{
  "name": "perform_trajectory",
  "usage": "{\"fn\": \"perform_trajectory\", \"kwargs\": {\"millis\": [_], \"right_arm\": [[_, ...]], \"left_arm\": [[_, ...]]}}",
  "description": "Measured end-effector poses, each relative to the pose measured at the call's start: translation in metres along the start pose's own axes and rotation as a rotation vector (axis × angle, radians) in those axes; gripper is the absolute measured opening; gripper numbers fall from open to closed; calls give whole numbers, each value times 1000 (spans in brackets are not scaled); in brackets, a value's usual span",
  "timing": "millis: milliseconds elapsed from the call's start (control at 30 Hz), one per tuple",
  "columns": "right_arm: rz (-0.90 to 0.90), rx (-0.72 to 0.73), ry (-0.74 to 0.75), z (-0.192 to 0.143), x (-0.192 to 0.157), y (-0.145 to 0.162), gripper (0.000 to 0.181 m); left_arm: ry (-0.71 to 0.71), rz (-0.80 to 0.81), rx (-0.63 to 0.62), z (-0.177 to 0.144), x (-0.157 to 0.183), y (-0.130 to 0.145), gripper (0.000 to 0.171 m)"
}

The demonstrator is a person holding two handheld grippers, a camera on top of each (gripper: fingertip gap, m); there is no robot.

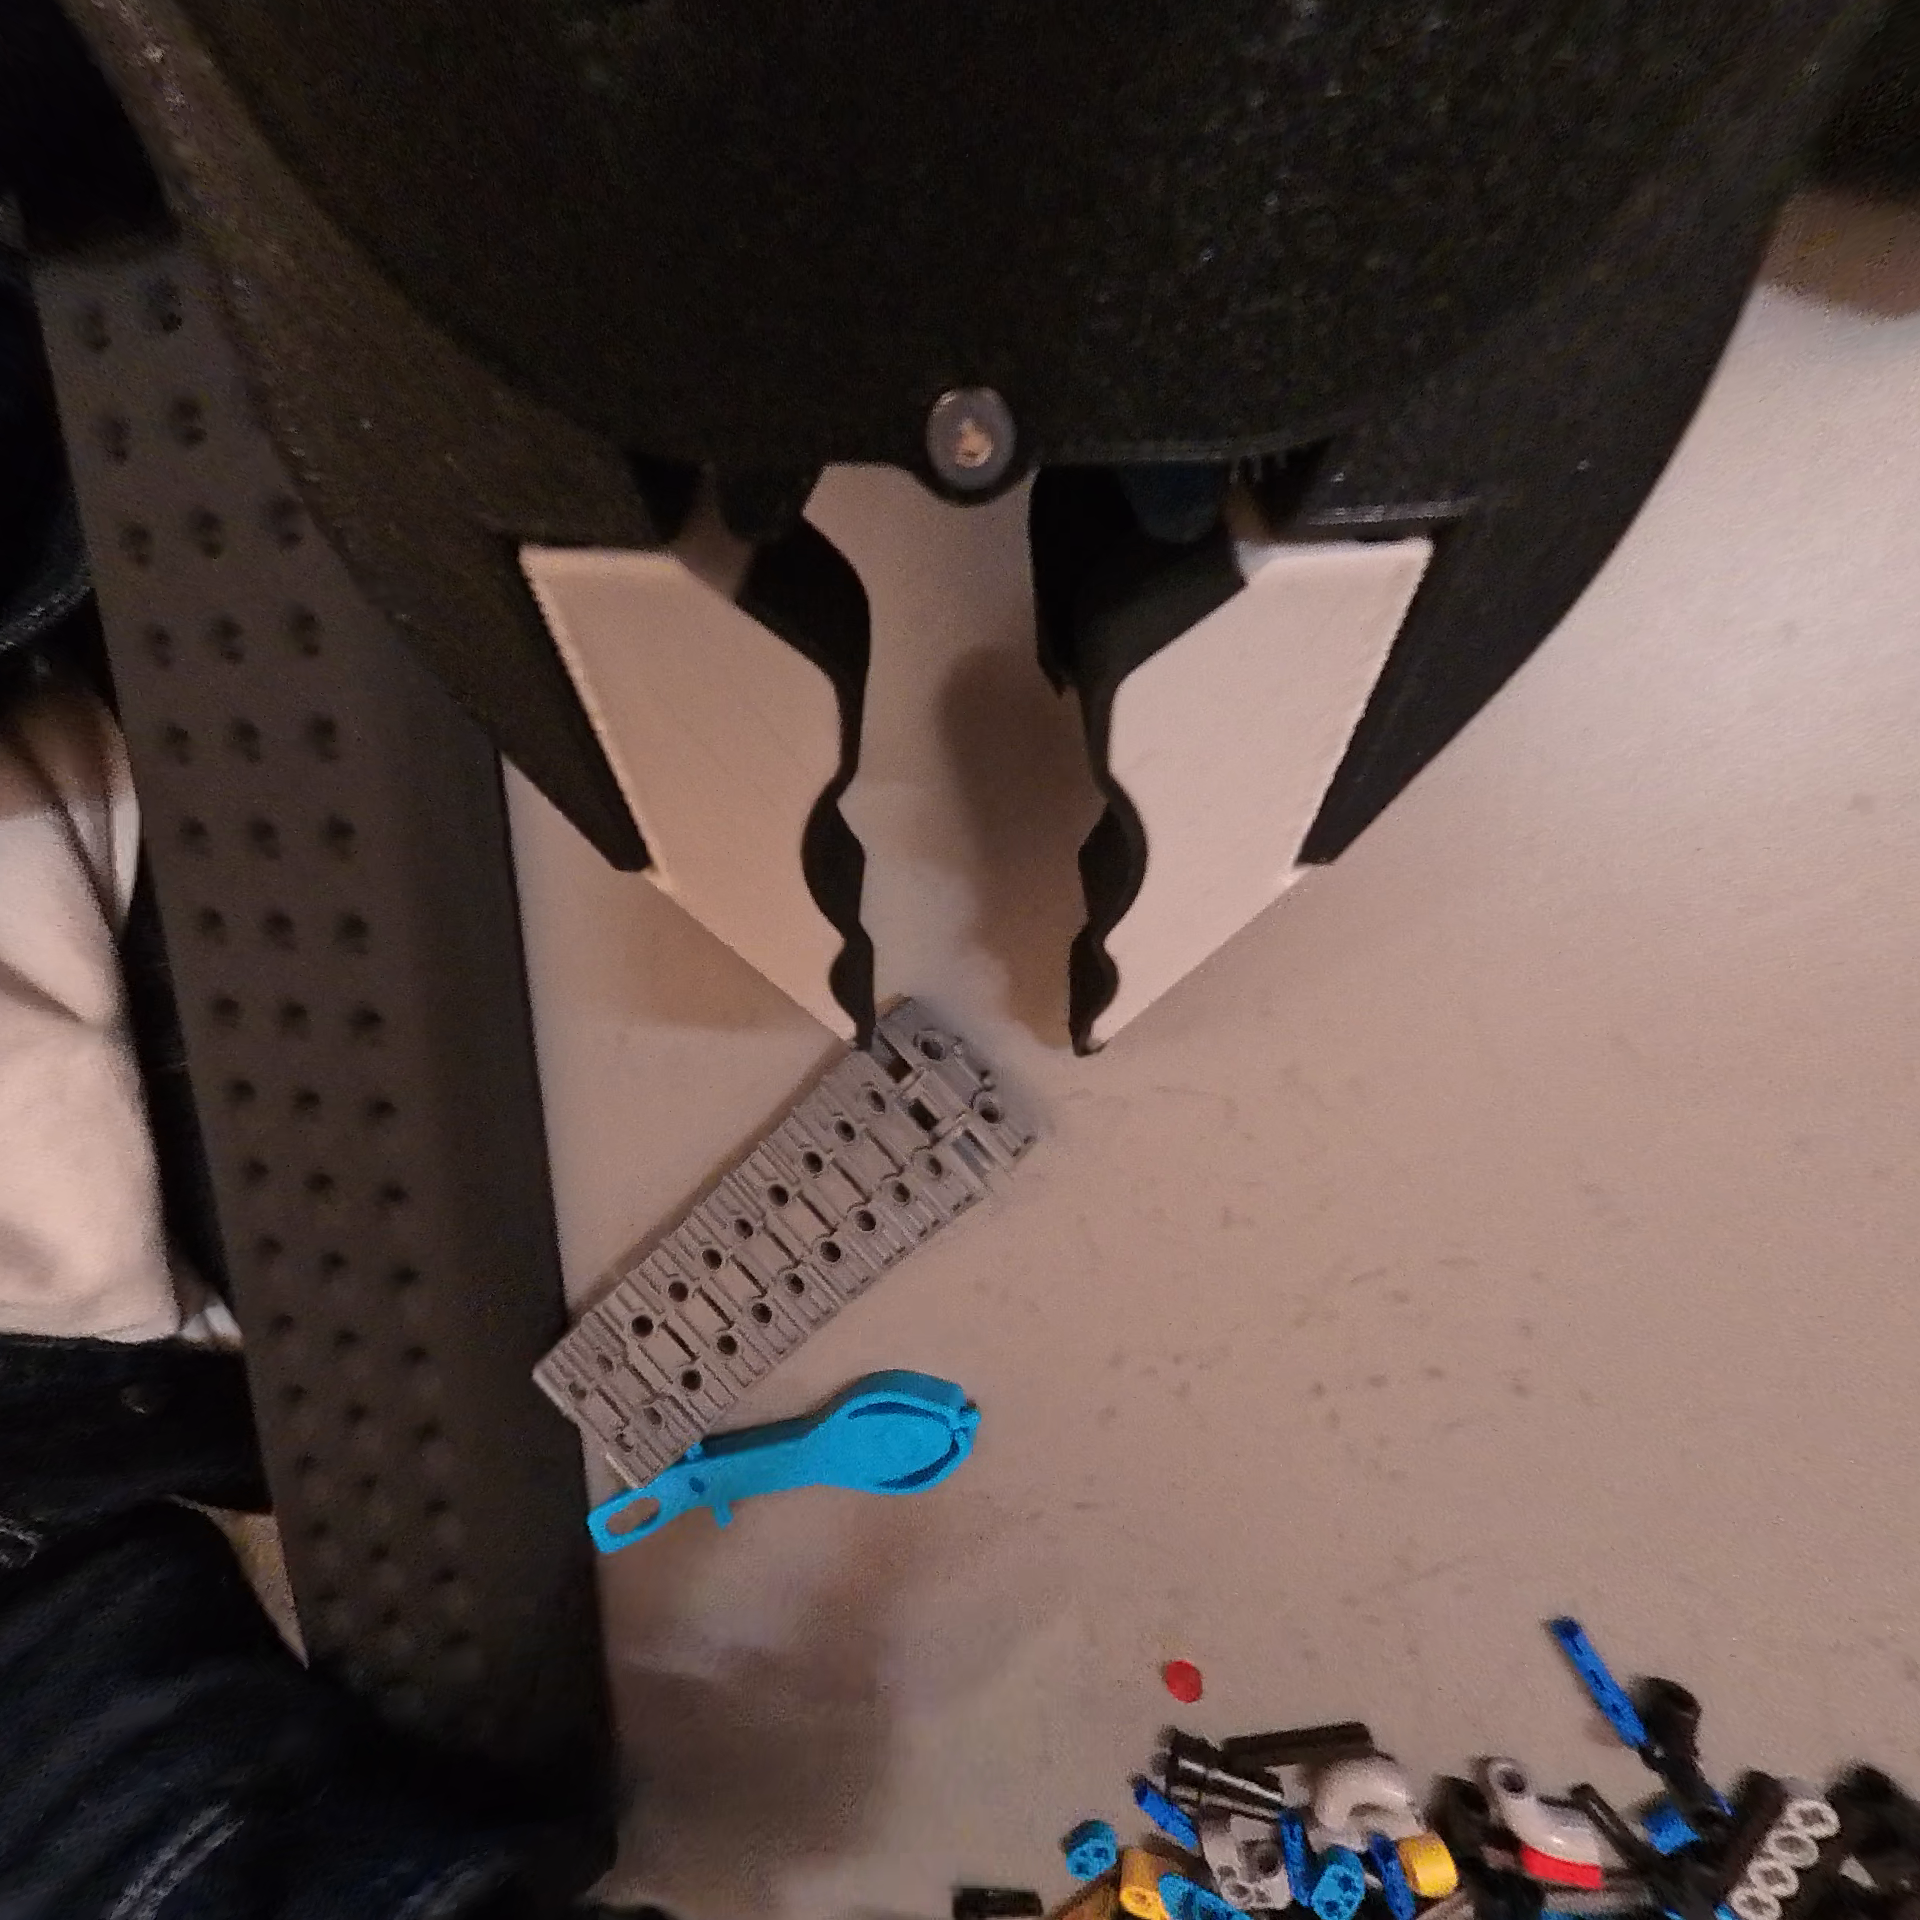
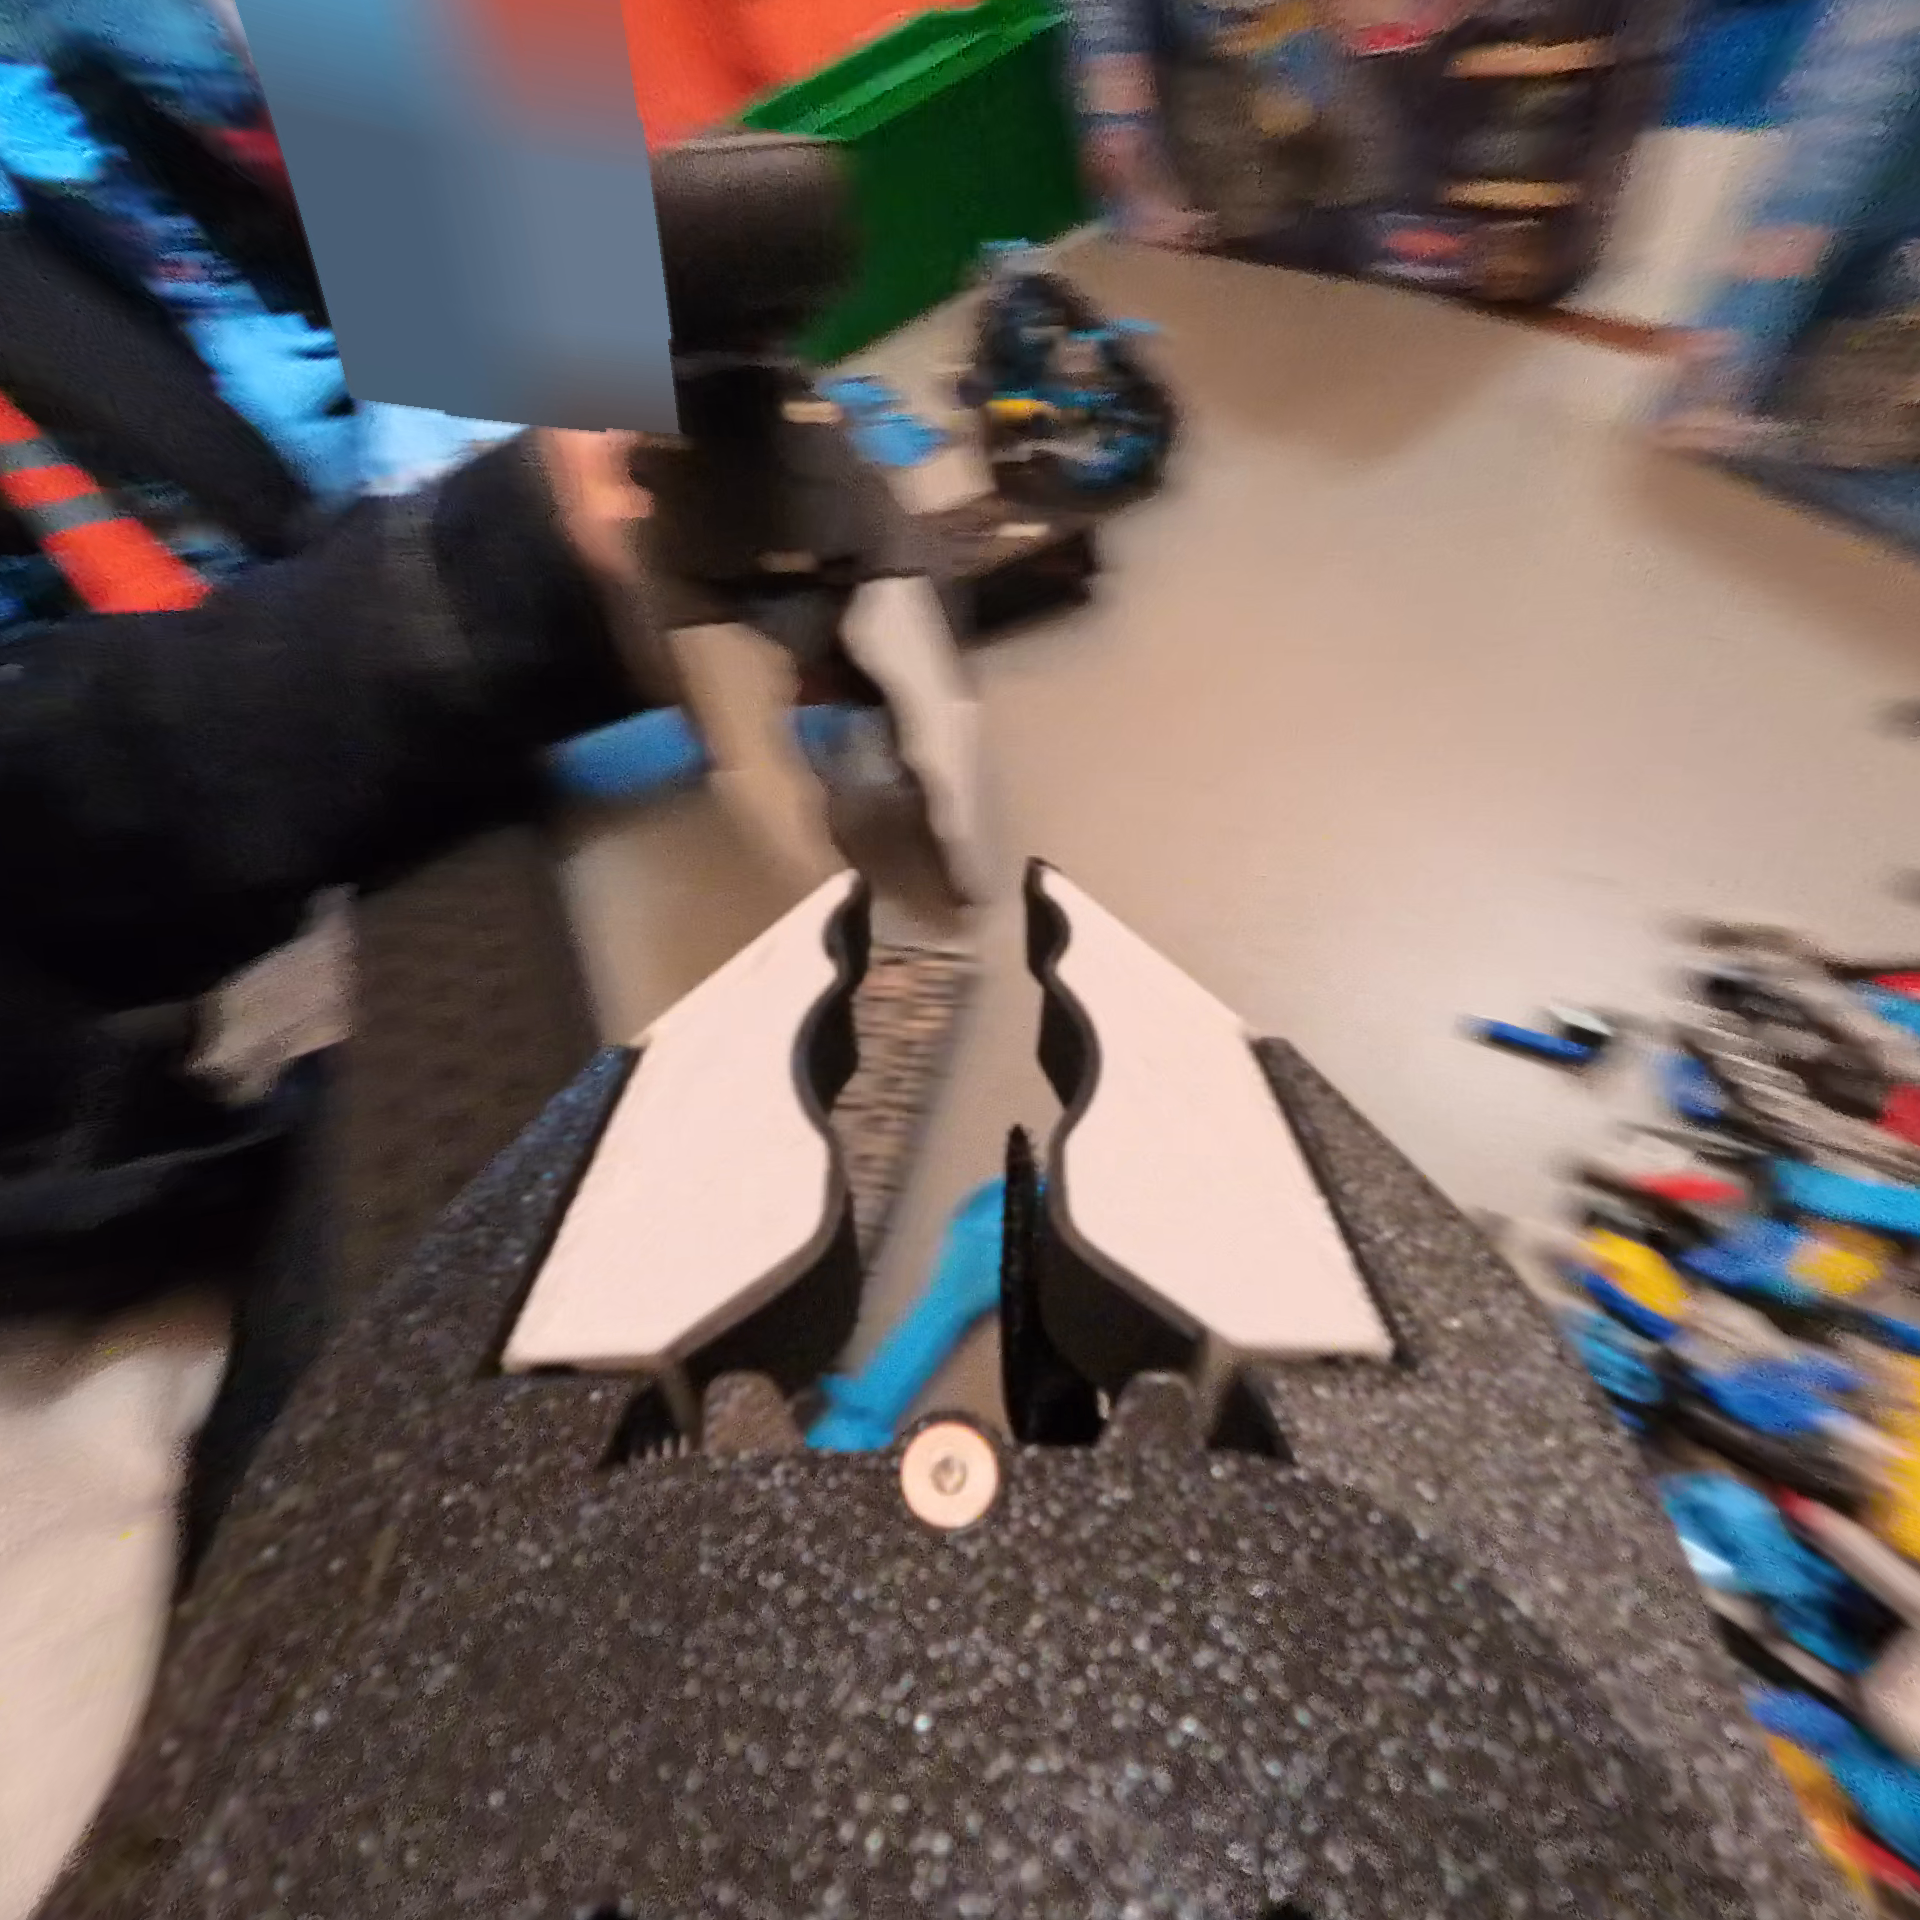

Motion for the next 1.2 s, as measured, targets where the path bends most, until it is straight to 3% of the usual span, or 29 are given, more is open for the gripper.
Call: {"fn": "perform_trajectory", "kwargs": {"millis": [33, 100, 167, 233, 333, 433, 567, 700, 767, 867, 967, 1067, 1200], "right_arm": [[9, -53, -39, 9, -17, 2, 39], [6, -298, -39, 28, -39, 36, 58], [-67, -501, 82, 36, -41, 75, 66], [-98, -617, 217, 39, -31, 101, 67], [0, -498, 235, 49, -29, 93, 43], [88, -517, 189, 55, -28, 91, 41], [-9, -448, 197, 67, -24, 50, 41], [-118, -386, 120, 90, -26, -4, 41], [-149, -365, 53, 99, -24, -29, 41], [-175, -318, -10, 107, -15, -66, 41], [-150, -238, -82, 113, 3, -78, 41], [-42, -191, -131, 116, 30, -53, 41], [31, -286, -97, 111, 60, -8, 40]], "left_arm": [[-6, -13, -8, -1, -3, 1, 37], [-51, -21, -22, -5, -12, 5, 37], [-121, -19, -25, -13, -24, 7, 37], [-172, -38, 22, -28, -35, 3, 37], [-255, -74, 167, -75, -52, -7, 37], [-404, -200, 425, -148, -83, -9, 36], [-729, -516, 650, -239, -146, 38, 36], [-861, -763, 829, -284, -177, 70, 36], [-826, -803, 888, -288, -179, 71, 36], [-802, -788, 872, -283, -177, 67, 36], [-777, -709, 851, -276, -167, 53, 36], [-666, -568, 859, -263, -145, 24, 37], [-531, -354, 693, -209, -112, -6, 37]]}}
Point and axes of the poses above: each gripper's, where its closed fingertips meet, z out along the fingers, y out of its underside, x = y × z across the jaws, the point moved 2 cm from there along -z, back along the fingers, and after that the axes turned 12 degrees about -y, right-handed, at the moved point
